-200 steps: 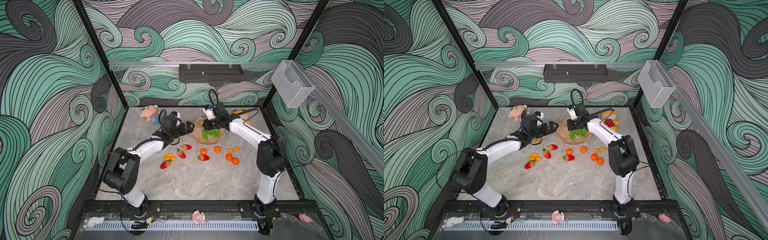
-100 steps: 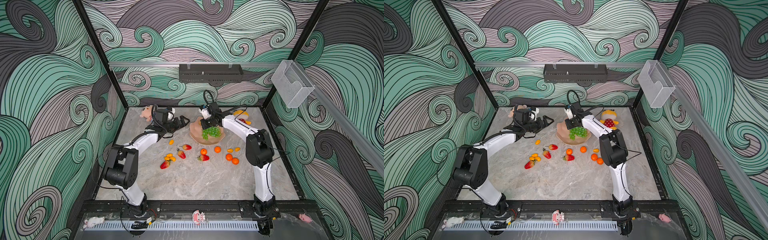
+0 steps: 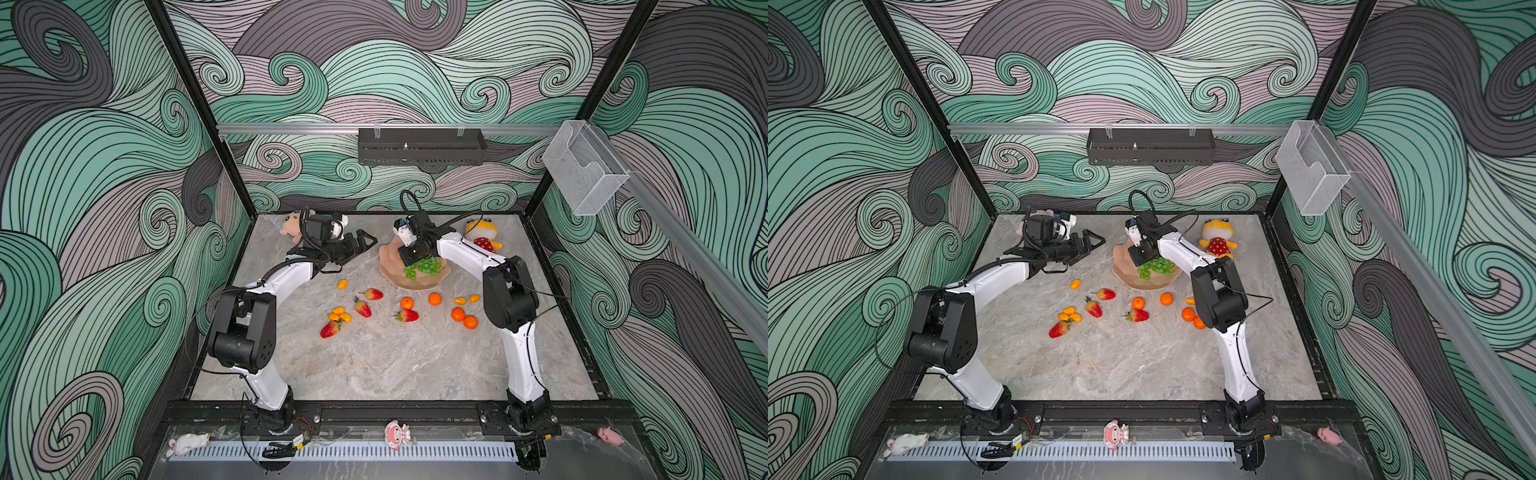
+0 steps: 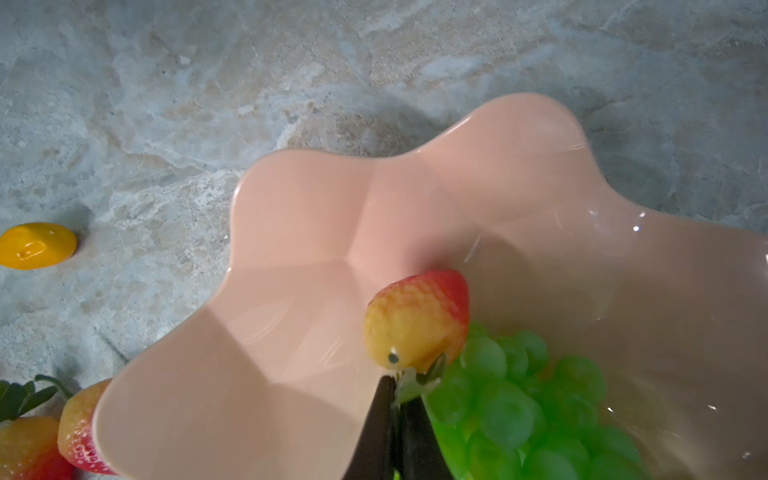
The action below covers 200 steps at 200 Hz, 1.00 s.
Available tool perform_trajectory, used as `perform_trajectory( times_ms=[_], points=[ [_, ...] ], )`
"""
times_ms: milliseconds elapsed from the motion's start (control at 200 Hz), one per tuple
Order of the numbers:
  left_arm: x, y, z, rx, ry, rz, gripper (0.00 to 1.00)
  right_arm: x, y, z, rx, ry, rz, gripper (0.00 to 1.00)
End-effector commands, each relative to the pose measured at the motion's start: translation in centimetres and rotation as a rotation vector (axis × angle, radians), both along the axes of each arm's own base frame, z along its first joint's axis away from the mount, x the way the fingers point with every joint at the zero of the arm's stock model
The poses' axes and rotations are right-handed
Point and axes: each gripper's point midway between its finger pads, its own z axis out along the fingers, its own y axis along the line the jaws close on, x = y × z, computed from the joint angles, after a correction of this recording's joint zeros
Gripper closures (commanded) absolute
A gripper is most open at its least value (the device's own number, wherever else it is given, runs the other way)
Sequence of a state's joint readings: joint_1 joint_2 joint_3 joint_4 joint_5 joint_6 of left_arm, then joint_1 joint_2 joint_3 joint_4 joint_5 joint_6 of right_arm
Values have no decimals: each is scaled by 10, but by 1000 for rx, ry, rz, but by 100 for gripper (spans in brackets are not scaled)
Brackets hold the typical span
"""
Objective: Place and organize the fake fruits in the fruit bowl
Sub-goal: 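Open the right gripper to drop the strawberry into the bowl, then move the right gripper toward the remaining fruits while the left arm retracts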
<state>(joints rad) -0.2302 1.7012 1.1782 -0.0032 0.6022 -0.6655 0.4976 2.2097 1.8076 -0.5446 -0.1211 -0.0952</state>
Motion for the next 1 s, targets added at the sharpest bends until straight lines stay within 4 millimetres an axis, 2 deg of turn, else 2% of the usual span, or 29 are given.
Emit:
perform_trajectory(
  times_ms=[0, 220, 310, 505, 575, 590, 605, 665, 810, 996],
  points=[
    [4, 3, 2, 22, 7, 7, 1, -10, 7, 6, 18, 22, 31, 87],
    [-7, 3, 6, 85, 53, 8, 2, -21, 9, 34, 78, 18, 31, 70],
    [-21, 4, 6, 87, 91, 17, 1, -28, 5, 48, 94, -2, 19, 65],
    [-61, 16, 8, 122, 129, 39, 1, -57, -6, 68, 130, -15, -37, 64],
    [-76, 21, 11, 129, 126, 47, 1, -73, -8, 69, 125, -15, -54, 63],
    [-80, 22, 7, 133, 139, 47, 2, -76, -9, 70, 125, -16, -59, 63],
    [-85, 23, 15, 124, 119, 47, 1, -80, -10, 69, 123, -14, -64, 63],
    [-99, 26, 16, 120, 118, 49, 1, -95, -12, 69, 122, -7, -82, 63],
    [-131, 42, 5, 145, 156, 89, 1, -130, -20, 60, 87, 2, -127, 63],
    [-162, 60, -4, 180, 157, 124, 1, -170, -15, 45, 55, 11, -84, 62]
  ],
)
